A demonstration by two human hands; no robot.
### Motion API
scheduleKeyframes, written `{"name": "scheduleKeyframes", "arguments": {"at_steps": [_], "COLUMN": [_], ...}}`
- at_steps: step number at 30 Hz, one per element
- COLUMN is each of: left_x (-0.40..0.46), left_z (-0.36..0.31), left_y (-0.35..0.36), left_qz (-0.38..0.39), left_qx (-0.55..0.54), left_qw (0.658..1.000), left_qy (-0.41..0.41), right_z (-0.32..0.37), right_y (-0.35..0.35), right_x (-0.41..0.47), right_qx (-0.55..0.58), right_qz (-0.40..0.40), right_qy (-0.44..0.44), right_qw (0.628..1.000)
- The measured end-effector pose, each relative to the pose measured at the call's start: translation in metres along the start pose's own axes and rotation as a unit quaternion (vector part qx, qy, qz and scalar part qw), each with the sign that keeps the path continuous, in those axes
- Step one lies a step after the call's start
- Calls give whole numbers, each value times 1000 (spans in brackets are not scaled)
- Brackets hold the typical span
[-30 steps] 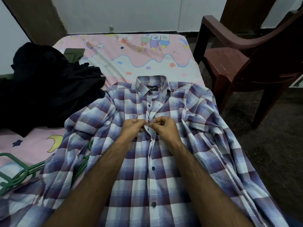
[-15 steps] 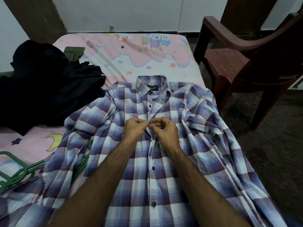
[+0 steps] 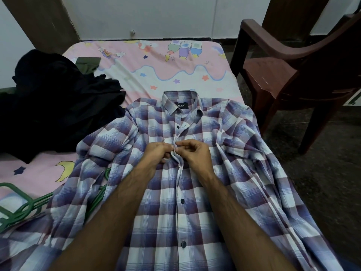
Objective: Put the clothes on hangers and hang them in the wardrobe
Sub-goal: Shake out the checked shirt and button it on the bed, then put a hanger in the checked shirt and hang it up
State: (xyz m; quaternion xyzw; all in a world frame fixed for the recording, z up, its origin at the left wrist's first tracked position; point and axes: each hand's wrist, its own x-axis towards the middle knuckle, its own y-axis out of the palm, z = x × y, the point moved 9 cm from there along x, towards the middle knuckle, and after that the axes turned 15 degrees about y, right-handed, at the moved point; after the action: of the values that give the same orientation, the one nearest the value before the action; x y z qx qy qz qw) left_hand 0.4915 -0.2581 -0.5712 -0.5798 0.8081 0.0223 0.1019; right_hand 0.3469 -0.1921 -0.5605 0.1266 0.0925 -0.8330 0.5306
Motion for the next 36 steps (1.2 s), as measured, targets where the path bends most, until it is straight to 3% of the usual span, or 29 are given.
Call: {"name": "scheduleKeyframes", "arguments": {"at_steps": [10, 18, 24, 29, 33, 36], "left_x": [-4, -4, -1, -13, -48, -82], "left_z": [-2, 4, 6, -4, -12, -23], "left_y": [2, 3, 2, 7, 1, -40], "left_qz": [-17, -26, -10, 29, 76, 113], "left_qx": [4, -1, 3, 36, 83, 180], "left_qw": [998, 997, 997, 994, 988, 968], "left_qy": [65, 76, 75, 100, 110, 134], "right_z": [-2, -5, -6, -2, -1, 7], "right_y": [-1, 3, -5, -8, -3, 12], "right_x": [-2, 3, 5, -6, -39, -74], "right_qx": [-55, 4, -75, -44, -147, -356], "right_qz": [-46, 21, -116, -46, -36, -77], "right_qy": [-20, 38, 36, 31, -21, -86], "right_qw": [997, 999, 990, 998, 988, 928]}}
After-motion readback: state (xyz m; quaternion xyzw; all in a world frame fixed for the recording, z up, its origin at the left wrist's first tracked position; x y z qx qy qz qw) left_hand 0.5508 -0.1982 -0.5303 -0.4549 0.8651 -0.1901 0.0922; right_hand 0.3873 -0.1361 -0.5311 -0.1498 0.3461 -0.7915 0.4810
